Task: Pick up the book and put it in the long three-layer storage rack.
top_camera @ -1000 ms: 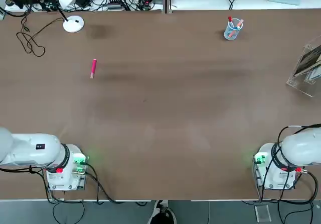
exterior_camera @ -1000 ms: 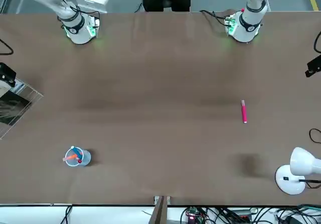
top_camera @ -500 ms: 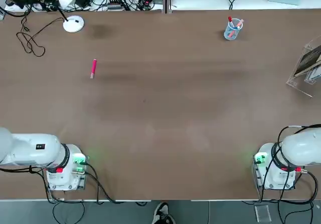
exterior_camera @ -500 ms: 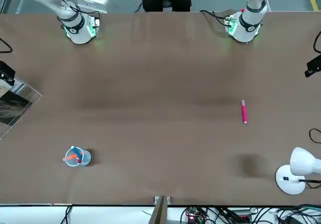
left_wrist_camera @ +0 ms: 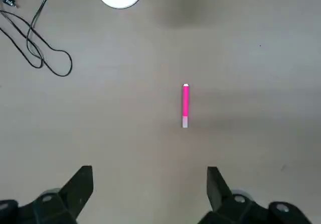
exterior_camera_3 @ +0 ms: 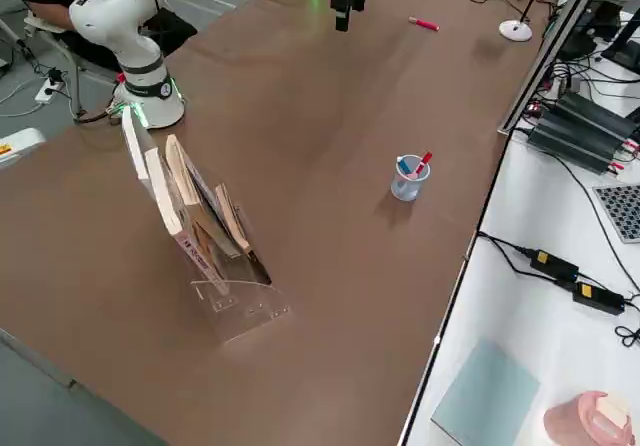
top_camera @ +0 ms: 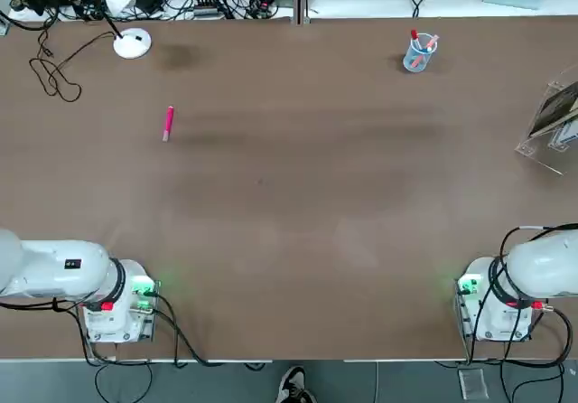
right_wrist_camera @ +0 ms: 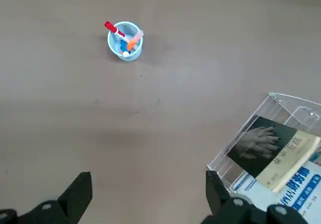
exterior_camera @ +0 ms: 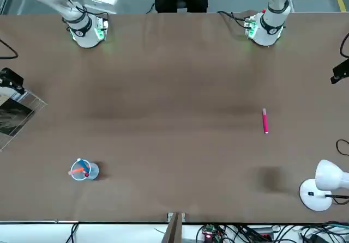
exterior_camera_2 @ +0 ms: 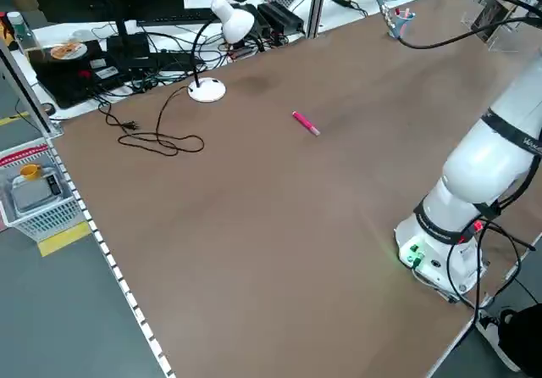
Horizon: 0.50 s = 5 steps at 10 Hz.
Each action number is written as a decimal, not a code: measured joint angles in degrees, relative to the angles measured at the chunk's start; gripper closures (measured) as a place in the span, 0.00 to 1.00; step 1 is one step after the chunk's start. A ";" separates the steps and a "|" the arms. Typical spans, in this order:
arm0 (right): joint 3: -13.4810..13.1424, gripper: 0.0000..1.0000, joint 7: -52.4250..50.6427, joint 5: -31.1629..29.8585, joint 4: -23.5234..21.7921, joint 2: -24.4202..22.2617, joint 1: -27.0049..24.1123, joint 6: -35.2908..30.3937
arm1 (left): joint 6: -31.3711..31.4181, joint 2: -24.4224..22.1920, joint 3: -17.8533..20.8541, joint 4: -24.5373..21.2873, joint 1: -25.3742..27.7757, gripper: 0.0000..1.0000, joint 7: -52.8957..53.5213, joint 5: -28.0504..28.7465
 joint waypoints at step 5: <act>0.01 0.00 -0.47 0.73 -0.67 -0.54 0.02 0.19 | 0.00 0.00 0.00 0.04 0.00 0.00 0.00 0.00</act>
